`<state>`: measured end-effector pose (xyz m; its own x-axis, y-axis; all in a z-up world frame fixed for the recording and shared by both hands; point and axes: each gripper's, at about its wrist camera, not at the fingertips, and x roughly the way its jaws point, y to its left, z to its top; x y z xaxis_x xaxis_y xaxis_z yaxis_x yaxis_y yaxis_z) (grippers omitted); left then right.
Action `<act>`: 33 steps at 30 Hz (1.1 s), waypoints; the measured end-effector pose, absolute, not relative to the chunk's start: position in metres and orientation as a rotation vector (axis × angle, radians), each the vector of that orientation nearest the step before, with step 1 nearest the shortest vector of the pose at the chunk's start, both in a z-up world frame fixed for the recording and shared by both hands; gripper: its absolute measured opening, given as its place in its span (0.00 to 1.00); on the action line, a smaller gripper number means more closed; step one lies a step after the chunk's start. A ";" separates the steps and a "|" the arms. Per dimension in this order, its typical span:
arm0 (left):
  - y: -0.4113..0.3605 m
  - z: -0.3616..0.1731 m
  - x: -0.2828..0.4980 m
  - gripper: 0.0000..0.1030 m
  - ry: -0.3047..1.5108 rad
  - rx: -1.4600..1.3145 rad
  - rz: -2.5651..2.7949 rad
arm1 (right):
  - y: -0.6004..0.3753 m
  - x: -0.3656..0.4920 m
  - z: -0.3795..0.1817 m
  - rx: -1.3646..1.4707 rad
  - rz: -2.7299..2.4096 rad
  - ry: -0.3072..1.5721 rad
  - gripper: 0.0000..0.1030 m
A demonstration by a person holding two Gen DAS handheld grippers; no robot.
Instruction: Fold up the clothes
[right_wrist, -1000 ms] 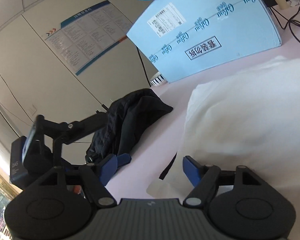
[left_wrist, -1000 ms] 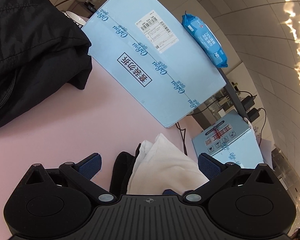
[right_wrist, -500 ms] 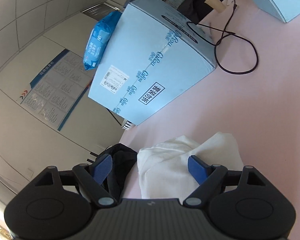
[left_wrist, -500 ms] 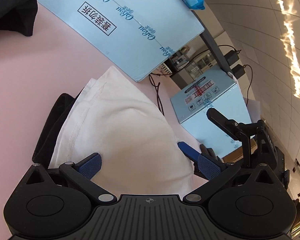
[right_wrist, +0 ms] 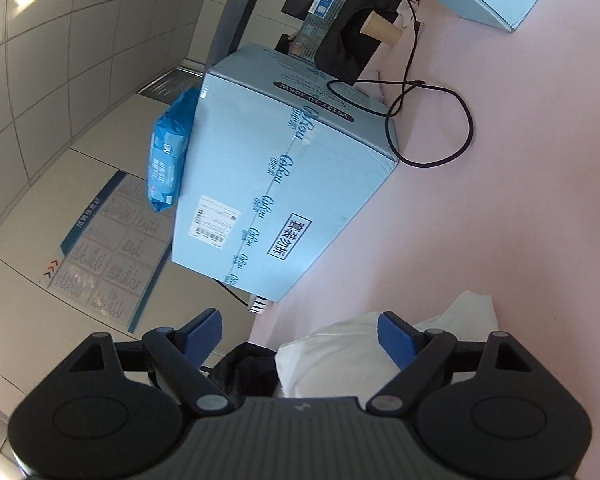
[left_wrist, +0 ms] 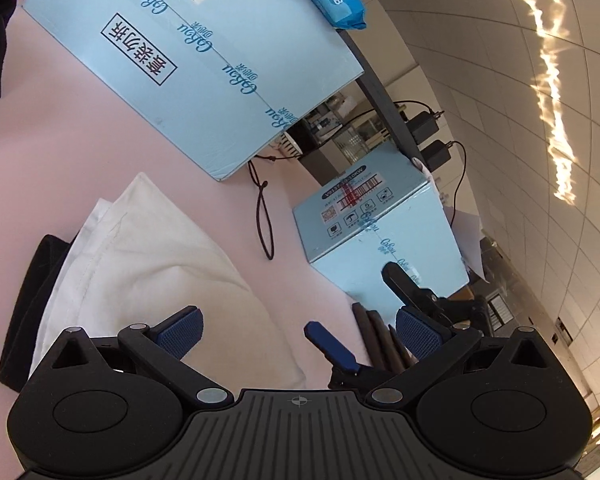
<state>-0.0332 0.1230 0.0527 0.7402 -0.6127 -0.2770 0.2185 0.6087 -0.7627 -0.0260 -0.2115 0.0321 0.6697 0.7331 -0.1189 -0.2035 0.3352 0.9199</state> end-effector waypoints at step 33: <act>0.069 0.058 0.033 1.00 0.836 -0.578 -0.387 | -0.245 -0.090 -0.004 1.138 0.690 0.641 0.91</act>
